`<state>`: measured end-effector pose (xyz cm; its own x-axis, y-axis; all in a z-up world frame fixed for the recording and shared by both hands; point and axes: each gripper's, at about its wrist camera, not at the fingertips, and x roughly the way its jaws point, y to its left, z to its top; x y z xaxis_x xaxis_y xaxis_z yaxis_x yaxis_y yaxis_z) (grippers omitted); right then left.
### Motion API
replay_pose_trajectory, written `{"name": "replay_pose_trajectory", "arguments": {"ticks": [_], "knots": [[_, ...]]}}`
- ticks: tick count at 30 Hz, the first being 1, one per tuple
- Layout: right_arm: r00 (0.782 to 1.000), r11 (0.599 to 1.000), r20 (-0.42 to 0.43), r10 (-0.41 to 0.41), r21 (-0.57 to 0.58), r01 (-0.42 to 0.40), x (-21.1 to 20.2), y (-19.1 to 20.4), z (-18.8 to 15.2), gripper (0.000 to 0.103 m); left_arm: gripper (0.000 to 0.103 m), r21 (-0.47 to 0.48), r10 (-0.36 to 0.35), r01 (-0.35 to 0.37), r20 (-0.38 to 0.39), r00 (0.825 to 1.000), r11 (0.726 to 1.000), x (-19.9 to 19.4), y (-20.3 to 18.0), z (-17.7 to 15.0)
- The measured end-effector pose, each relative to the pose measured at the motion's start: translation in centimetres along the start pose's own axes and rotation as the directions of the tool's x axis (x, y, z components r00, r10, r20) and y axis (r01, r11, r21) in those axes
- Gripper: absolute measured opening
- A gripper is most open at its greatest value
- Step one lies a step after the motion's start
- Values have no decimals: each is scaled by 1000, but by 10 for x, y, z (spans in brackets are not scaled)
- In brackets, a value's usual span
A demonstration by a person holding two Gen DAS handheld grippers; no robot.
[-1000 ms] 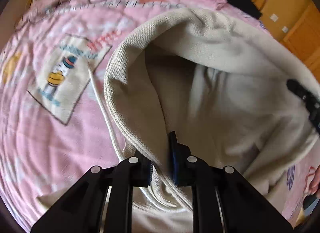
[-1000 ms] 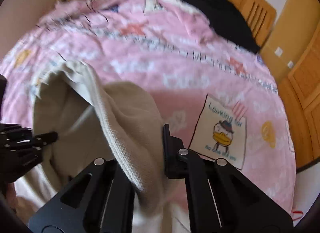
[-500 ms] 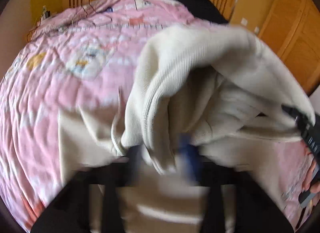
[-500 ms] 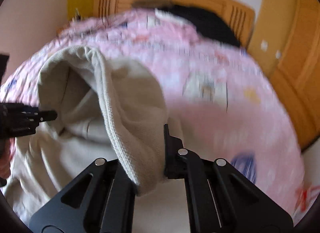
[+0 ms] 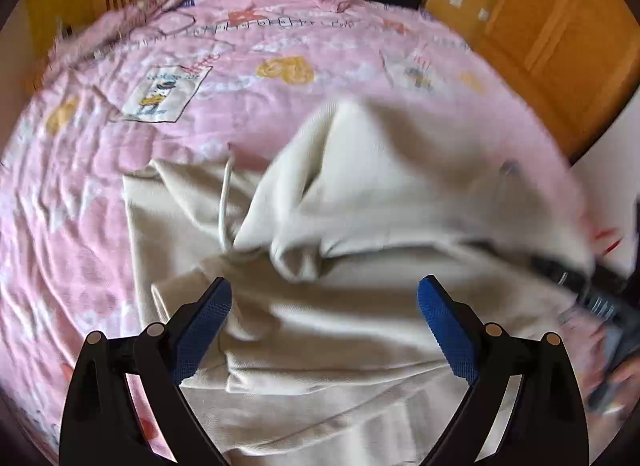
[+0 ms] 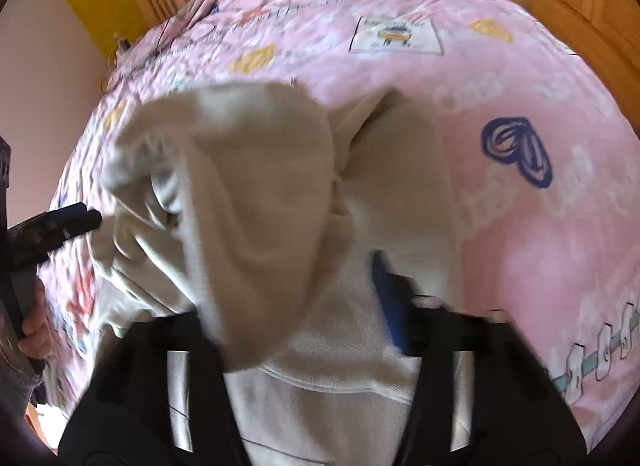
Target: Fold large clothes
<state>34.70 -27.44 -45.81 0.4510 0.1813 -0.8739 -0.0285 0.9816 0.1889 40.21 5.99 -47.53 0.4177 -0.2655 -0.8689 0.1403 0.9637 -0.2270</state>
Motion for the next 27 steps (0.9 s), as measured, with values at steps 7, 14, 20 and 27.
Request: {"name": "replay_pose_trajectory", "arguments": {"ticks": [7, 14, 20, 27], "knots": [[983, 998, -180, 46, 41, -39, -17, -2, 5, 56, 92, -230, -96, 68, -111, 989, 971, -6, 44, 77], [976, 932, 45, -213, -291, 217, -26, 32, -19, 65, 93, -254, -221, 134, -353, 909, 958, 71, 33, 106], [1000, 964, 14, 26, -264, -22, 17, 39, -40, 65, 93, -201, -227, 148, -463, 857, 968, 116, -12, 59], [971, 938, -118, 208, -257, -232, 7, 53, -82, 65, 93, -102, -64, 19, -462, 885, 995, 137, -25, 21]]}}
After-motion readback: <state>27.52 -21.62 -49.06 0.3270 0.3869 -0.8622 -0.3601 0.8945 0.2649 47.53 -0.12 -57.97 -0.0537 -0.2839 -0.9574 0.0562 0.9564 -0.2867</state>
